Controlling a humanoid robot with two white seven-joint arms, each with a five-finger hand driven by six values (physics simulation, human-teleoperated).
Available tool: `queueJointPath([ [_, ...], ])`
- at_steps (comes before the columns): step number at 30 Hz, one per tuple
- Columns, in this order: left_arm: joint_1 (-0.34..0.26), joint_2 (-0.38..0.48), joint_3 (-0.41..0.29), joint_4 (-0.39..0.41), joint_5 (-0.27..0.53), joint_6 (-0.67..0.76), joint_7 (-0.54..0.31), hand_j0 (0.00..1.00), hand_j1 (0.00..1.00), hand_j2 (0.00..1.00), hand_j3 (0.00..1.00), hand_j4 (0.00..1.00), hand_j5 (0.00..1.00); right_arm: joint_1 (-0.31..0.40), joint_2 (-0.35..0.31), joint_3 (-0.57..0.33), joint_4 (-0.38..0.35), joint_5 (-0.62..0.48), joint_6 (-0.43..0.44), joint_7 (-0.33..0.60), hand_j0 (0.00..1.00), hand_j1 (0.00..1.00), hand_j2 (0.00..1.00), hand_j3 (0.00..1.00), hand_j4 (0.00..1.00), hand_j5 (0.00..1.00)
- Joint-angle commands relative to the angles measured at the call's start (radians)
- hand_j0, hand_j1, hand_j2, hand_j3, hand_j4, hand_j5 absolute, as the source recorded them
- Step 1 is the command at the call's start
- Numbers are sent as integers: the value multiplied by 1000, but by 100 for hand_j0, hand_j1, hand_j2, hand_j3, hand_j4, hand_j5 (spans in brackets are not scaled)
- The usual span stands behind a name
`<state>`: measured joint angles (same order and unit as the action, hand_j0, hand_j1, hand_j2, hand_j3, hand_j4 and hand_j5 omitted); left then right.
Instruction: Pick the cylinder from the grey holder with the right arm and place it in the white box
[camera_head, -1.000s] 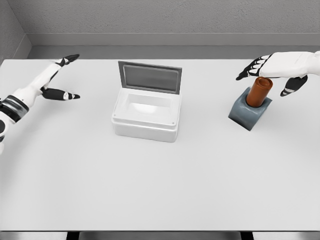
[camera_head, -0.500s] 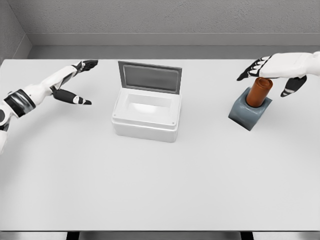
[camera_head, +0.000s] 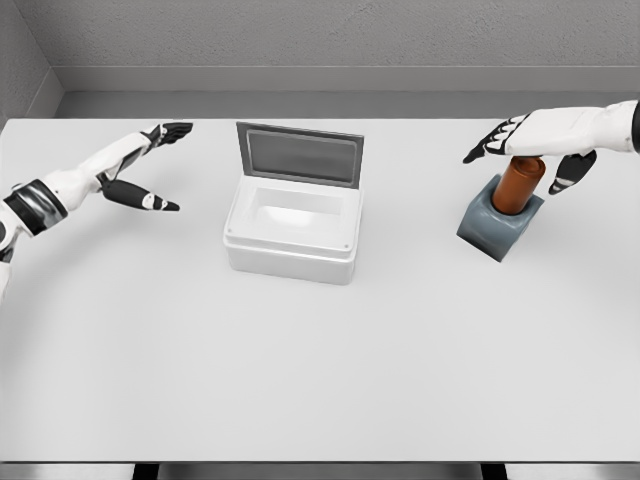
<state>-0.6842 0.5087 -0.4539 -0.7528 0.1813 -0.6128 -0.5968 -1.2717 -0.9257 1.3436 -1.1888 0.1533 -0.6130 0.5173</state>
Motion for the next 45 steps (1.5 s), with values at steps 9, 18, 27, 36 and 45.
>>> queueJointPath([
  [9,0,2,1,0,7,2,-1,100,100,100,100,100,100,-2,16,2,26,-11,2,-8,100,100,100,100,100,100],
  [18,2,5,0,0,6,2,-1,100,100,100,100,100,100,2,33,17,60,-11,2,-8,100,100,100,100,100,100],
  [27,0,4,0,1,6,2,0,100,100,100,100,100,100,0,28,22,49,-9,2,-10,94,94,94,94,94,94],
  [36,0,4,0,1,6,2,-1,100,100,100,100,100,100,0,21,39,20,-6,2,-10,86,86,86,86,86,86],
  [45,0,4,-2,3,6,2,-1,100,100,100,100,100,100,-2,7,46,20,-4,2,-10,72,72,72,72,72,72],
])
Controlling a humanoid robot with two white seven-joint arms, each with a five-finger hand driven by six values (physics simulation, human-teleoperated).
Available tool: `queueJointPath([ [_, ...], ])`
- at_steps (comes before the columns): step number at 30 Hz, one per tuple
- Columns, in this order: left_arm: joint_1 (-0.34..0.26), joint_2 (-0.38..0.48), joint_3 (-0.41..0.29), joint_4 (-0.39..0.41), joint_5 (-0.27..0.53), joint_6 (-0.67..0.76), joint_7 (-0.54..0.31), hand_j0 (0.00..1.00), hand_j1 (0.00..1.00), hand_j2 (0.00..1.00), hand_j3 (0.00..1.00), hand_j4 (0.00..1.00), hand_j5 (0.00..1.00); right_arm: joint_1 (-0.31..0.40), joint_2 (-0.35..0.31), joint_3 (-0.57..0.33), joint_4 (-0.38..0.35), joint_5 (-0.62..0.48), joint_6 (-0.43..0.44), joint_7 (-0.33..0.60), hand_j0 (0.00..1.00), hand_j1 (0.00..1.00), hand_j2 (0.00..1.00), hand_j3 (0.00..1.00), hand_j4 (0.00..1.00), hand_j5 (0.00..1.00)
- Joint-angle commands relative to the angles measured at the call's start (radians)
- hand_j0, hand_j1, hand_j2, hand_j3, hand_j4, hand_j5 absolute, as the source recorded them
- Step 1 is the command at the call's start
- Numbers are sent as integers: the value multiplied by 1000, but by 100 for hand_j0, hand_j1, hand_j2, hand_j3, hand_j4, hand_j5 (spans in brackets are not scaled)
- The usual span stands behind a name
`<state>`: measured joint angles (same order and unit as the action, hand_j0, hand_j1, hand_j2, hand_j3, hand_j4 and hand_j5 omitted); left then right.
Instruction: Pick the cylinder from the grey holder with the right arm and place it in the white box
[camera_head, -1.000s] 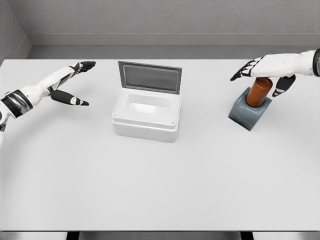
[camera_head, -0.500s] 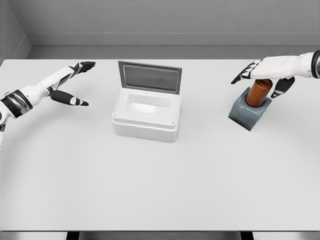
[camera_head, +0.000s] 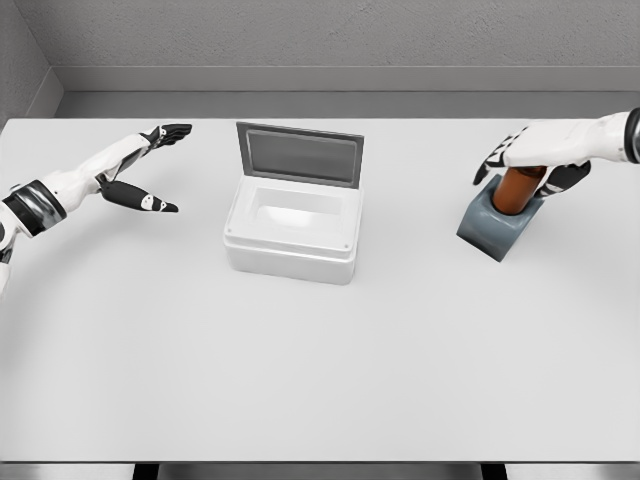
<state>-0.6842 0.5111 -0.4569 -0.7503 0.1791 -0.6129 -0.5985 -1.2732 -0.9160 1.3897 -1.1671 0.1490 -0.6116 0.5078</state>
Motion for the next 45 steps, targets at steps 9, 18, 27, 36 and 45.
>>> queueJointPath([
  [9,0,1,1,0,8,2,0,100,100,100,100,100,100,-2,3,0,3,3,1,1,39,39,39,39,39,39],
  [18,0,3,1,0,8,2,0,100,100,100,100,100,100,-8,6,-5,0,3,1,0,32,32,32,32,32,32],
  [27,0,4,1,0,8,2,0,100,100,100,100,100,100,-44,0,-20,-19,3,1,0,32,32,32,32,32,32],
  [36,0,4,1,0,8,2,0,100,100,100,100,100,100,-71,-9,-20,-101,0,1,-3,33,33,33,33,33,33],
  [45,-2,4,3,-1,10,2,0,100,100,100,100,100,100,-75,-1,-70,-227,-6,1,-8,33,33,33,33,33,33],
])
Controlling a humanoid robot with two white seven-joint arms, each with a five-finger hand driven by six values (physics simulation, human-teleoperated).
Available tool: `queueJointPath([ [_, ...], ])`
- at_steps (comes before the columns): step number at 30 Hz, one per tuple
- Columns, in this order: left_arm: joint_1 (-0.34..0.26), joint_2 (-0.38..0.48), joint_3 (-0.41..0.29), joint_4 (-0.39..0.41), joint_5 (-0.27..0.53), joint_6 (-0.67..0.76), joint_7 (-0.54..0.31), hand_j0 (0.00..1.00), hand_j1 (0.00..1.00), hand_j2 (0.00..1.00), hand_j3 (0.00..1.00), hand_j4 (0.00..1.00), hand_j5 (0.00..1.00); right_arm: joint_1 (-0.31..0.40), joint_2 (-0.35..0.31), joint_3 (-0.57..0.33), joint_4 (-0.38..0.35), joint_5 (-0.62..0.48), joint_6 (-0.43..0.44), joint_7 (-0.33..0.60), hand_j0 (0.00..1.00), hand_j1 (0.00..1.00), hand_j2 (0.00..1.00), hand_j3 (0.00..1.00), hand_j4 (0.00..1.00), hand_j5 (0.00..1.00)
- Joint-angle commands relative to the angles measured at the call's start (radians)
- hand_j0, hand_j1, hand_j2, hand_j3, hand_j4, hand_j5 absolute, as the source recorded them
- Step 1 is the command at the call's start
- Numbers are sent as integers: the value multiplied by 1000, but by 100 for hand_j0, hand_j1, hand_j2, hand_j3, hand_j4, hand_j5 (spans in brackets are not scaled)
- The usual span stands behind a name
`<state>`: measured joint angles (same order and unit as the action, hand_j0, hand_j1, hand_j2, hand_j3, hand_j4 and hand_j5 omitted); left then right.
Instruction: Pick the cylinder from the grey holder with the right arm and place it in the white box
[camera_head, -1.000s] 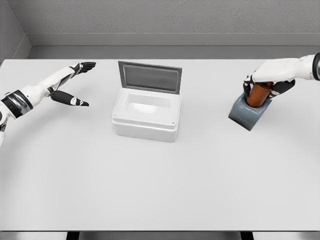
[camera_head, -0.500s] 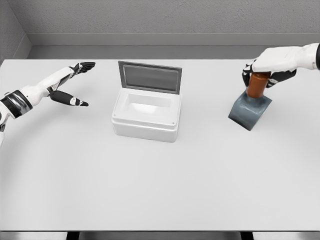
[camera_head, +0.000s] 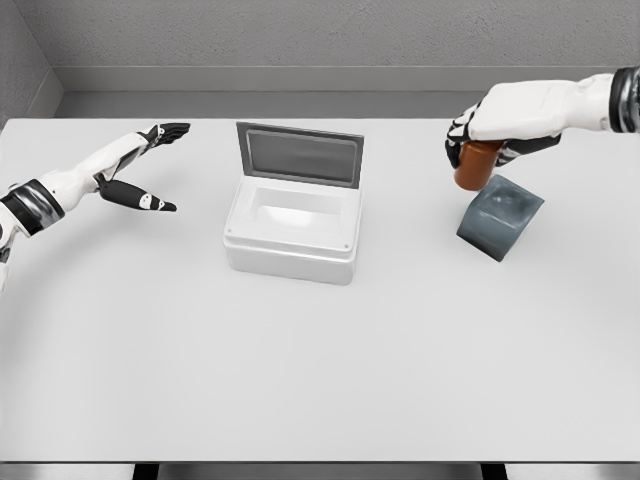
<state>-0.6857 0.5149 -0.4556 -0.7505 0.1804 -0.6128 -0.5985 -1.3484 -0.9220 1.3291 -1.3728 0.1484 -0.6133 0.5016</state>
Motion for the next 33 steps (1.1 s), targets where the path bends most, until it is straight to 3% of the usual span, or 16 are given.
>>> queueJointPath([
  [1,0,1,1,-1,8,2,0,100,100,100,100,100,100,0,12,-13,-29,-7,2,-5,33,33,33,33,33,33],
  [21,2,1,23,0,8,2,-12,100,100,100,100,100,100,-20,242,-4,-72,-1,2,-5,33,33,33,33,33,33],
  [30,2,1,21,0,8,2,-12,100,100,100,100,100,100,-18,272,-2,-58,2,2,-2,33,33,33,33,33,33],
  [33,2,1,21,0,7,2,-12,100,100,100,100,100,100,-17,282,-1,-23,3,2,-2,33,33,33,33,33,33],
])
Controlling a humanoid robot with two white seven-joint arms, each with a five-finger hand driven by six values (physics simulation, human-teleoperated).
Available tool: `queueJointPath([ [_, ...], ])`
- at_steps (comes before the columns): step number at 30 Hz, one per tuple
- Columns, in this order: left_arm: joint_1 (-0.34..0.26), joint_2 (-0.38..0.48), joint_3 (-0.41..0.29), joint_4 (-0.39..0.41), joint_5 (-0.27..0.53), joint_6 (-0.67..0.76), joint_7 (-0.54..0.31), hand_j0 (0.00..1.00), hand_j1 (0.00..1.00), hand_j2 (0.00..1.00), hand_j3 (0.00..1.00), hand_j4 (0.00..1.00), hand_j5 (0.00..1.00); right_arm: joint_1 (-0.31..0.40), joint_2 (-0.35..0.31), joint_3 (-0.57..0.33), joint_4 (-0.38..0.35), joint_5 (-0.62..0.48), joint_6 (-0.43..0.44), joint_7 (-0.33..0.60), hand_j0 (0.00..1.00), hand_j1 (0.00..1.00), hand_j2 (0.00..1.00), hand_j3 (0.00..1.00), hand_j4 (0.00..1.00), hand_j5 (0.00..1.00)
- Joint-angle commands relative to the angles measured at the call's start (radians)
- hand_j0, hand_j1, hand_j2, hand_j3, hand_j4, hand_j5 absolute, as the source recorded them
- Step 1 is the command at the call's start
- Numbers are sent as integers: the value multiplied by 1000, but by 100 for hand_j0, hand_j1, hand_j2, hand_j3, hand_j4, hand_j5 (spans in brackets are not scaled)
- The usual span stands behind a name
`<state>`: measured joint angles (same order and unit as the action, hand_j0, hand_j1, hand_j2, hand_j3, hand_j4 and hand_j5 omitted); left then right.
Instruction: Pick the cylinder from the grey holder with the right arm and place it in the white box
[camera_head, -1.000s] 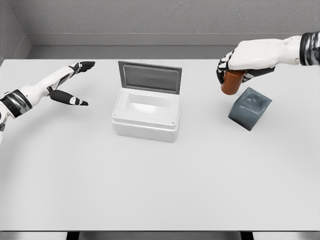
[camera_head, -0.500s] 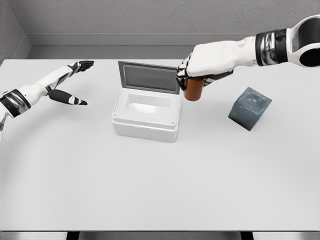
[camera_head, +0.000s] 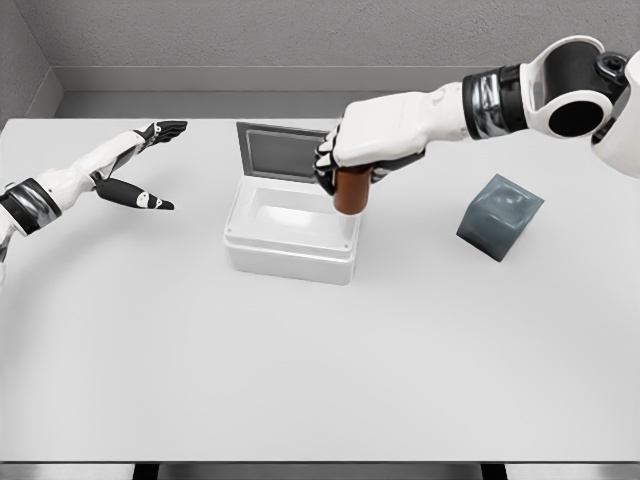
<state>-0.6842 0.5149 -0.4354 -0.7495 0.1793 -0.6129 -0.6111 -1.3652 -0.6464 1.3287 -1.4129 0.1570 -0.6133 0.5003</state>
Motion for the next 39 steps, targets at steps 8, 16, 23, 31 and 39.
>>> queueJointPath([
  [8,2,1,1,-1,8,2,0,100,100,100,100,100,100,8,47,0,60,0,2,1,33,33,33,33,33,33],
  [16,2,1,0,-1,8,2,0,100,100,100,100,100,100,11,47,1,63,1,2,17,33,33,33,33,33,33],
  [23,2,1,1,-1,8,2,0,100,100,100,100,100,100,15,90,26,98,23,2,21,34,34,34,34,34,34],
  [31,0,1,1,-2,8,2,0,100,100,100,100,100,100,21,91,24,129,24,2,21,34,34,34,34,34,34],
  [39,2,1,1,-1,8,2,0,100,100,100,100,100,100,23,100,18,126,26,2,38,59,59,59,59,59,59],
])
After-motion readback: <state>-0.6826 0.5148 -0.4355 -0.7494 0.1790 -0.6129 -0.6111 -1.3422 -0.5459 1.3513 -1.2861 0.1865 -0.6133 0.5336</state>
